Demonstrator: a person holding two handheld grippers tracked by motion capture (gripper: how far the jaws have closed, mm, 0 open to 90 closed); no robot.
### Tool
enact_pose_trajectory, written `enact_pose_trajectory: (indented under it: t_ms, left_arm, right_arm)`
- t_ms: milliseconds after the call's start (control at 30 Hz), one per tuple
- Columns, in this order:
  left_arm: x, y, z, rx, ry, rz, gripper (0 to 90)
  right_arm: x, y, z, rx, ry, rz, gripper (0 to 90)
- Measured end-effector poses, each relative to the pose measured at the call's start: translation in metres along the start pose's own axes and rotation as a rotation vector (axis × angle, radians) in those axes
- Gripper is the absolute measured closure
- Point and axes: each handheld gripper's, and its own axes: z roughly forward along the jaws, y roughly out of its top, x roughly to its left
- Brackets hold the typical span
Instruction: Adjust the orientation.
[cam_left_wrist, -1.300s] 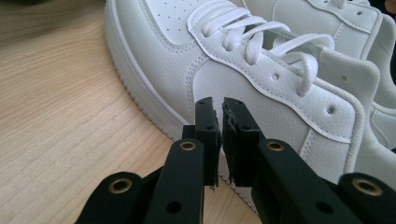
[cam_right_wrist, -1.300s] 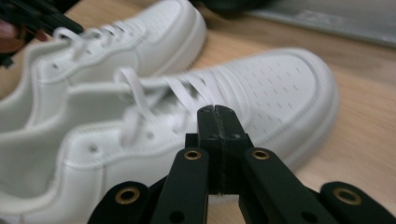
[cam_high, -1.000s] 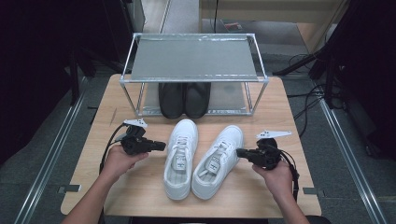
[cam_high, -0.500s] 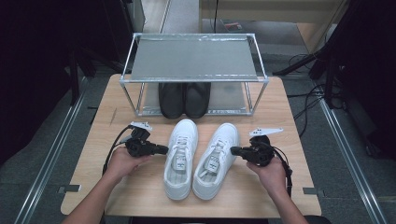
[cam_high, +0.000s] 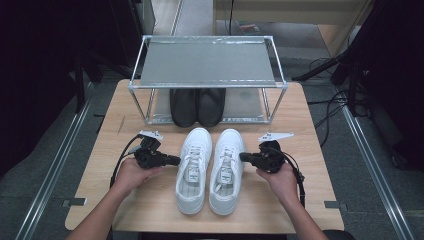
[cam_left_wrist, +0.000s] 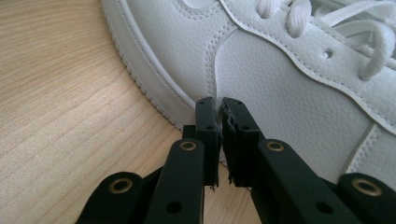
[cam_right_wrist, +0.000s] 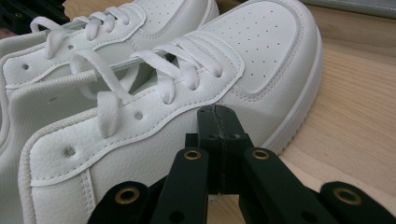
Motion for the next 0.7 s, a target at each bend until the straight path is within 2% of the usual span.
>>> enact_pose_trajectory:
  t_ms: [133, 200, 300, 433, 500, 533, 600, 700]
  left_arm:
    - [-0.003, -0.004, -0.001, 0.024, 0.008, -0.001, 85.4]
    - [-0.007, -0.007, -0.001, 0.048, 0.008, 0.020, 85.7]
    - [-0.008, -0.008, 0.000, 0.043, 0.010, 0.009, 87.2]
    - [-0.010, -0.008, 0.001, 0.038, 0.004, 0.004, 90.0]
    - [-0.011, -0.008, 0.004, 0.038, -0.017, -0.004, 90.0]
    - [-0.013, -0.007, 0.007, 0.046, -0.027, 0.002, 90.0]
    - [-0.018, -0.006, 0.008, 0.053, -0.008, 0.025, 90.0]
    - [-0.018, -0.007, 0.008, 0.043, -0.011, -0.003, 90.0]
  right_arm:
    - [-0.001, 0.002, -0.002, 0.010, 0.004, 0.004, 90.0]
    - [0.000, -0.001, -0.005, 0.030, 0.013, 0.021, 90.0]
    - [0.003, -0.008, -0.006, 0.057, 0.028, 0.006, 90.0]
    - [0.005, -0.007, -0.005, 0.061, 0.024, 0.001, 90.0]
    - [0.006, -0.007, -0.003, 0.064, 0.024, -0.005, 90.0]
    - [0.006, -0.007, -0.003, 0.059, 0.022, -0.010, 90.0]
    - [0.007, -0.006, -0.001, 0.065, 0.022, -0.009, 90.0]
    - [0.006, -0.006, -0.001, 0.064, 0.026, -0.009, 90.0]
